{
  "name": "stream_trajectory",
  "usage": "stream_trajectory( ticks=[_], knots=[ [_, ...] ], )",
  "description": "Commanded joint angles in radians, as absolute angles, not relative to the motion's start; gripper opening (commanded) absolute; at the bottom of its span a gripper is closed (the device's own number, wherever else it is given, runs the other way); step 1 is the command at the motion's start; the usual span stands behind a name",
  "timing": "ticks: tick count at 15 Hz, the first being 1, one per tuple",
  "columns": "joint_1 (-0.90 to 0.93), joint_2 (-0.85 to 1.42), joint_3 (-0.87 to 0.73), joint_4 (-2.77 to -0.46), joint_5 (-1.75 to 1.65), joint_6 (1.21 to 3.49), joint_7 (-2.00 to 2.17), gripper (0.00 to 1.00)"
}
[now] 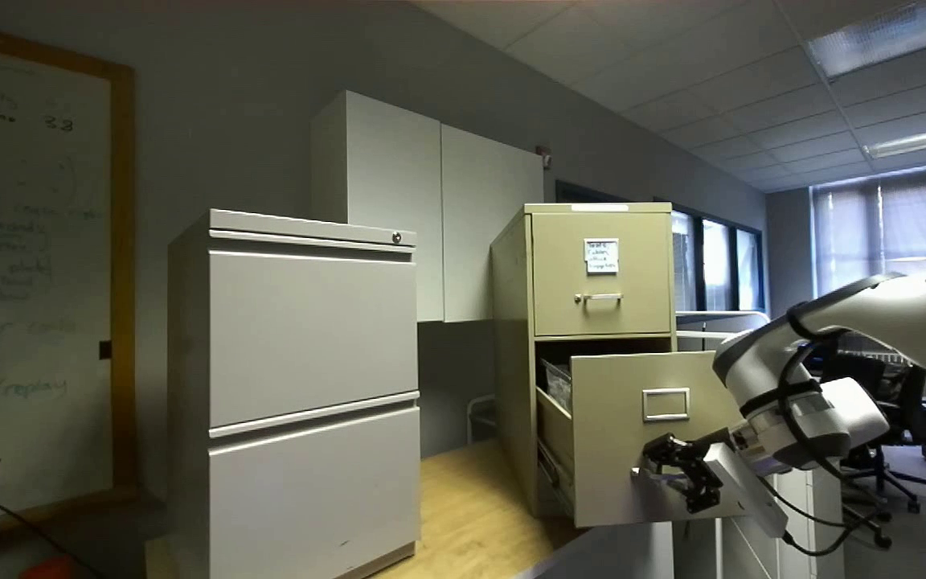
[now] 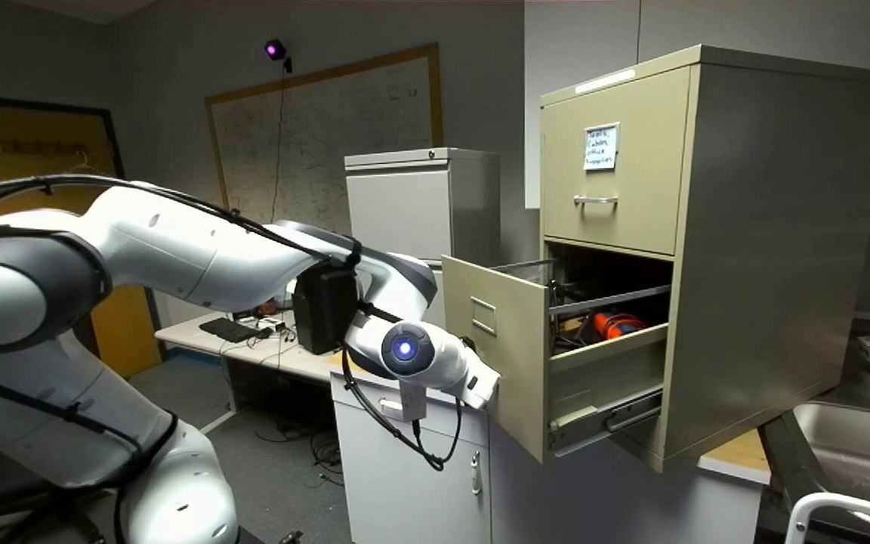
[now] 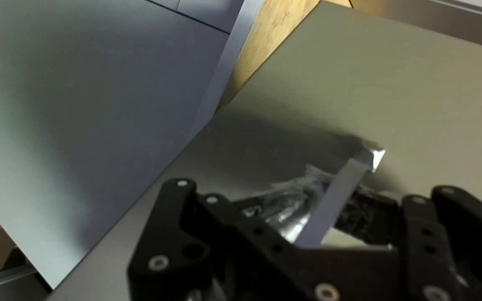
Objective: Open the bottom drawer on the right
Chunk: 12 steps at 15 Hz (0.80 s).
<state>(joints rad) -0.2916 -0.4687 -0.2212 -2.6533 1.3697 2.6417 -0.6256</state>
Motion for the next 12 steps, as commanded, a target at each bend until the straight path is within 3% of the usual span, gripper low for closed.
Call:
stream_trajectory(
  ticks=[1,8,9,12],
  knots=[
    [-0.258,-0.485,-0.218,-2.790,1.387,2.593,-0.715,0.03],
    [-0.256,-0.528,-0.246,-2.845,1.446,2.558,-0.789,0.03],
    [-0.256,-0.531,-0.250,-2.850,1.454,2.551,-0.801,0.26],
    [-0.256,-0.534,-0.255,-2.866,1.470,2.552,-0.826,0.39]
  ],
)
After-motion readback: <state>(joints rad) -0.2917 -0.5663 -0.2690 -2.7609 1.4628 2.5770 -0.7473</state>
